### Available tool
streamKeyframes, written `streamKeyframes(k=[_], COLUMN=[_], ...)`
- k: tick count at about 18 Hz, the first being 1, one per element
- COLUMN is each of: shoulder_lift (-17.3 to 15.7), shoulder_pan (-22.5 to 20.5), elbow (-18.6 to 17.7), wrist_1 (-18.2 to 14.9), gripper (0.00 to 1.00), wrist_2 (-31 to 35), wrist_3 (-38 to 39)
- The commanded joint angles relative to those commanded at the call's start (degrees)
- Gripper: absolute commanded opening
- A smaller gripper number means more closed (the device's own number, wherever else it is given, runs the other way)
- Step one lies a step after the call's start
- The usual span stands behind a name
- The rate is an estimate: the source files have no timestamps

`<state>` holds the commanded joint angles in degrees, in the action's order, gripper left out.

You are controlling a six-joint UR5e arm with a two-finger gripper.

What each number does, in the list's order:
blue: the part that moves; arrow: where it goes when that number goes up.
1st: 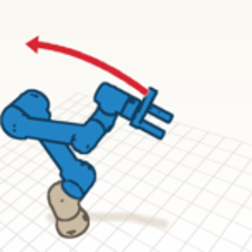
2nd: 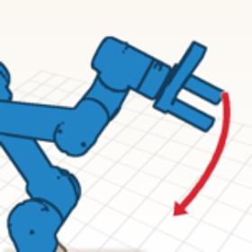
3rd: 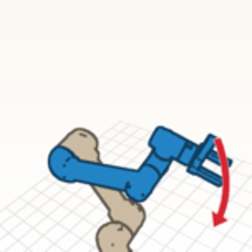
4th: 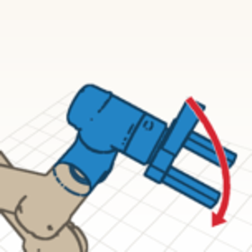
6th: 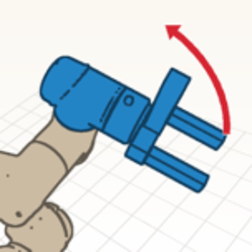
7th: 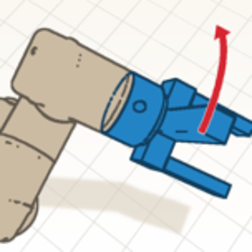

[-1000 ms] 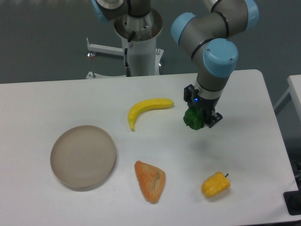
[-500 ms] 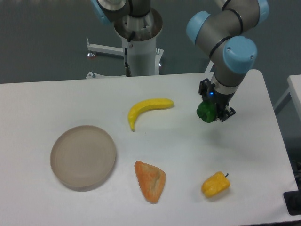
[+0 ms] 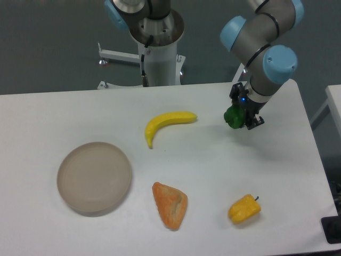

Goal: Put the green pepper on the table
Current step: 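Lower the green pepper onto the table beside the banana, then open the gripper, release the green pepper, and lift away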

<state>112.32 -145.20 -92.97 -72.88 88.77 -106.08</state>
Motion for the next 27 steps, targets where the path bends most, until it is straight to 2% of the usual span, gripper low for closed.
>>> streamKeyframes(k=[3, 5, 6, 8, 16, 18, 21, 22, 25, 27], shoulder_lift=[0.09, 0.18, 0.18, 0.18, -2.9, -3.42, -3.16, -2.55, -0.36, 1.22], shoulder_pan=[0.0, 0.0, 0.0, 0.0, 0.18, 1.05, 5.26, 6.49, 7.65, 8.34], elbow=[-3.87, -4.76, -4.68, -4.5, -2.57, -1.6, 3.48, 6.2, 12.44, 17.53], wrist_1=[4.14, 4.86, 4.86, 4.77, 3.71, 3.19, 0.03, -1.63, -5.41, -9.1], gripper=[0.41, 0.44, 0.51, 0.99, 1.0, 1.0, 1.0, 1.0, 1.0, 1.0], wrist_2=[0.0, 0.0, 0.0, -0.09, 0.0, -0.09, 0.09, 0.44, 0.7, 0.62], wrist_3=[-1.13, -2.81, -2.81, -2.64, -1.58, 1.04, 8.24, 9.74, 10.11, 12.63])
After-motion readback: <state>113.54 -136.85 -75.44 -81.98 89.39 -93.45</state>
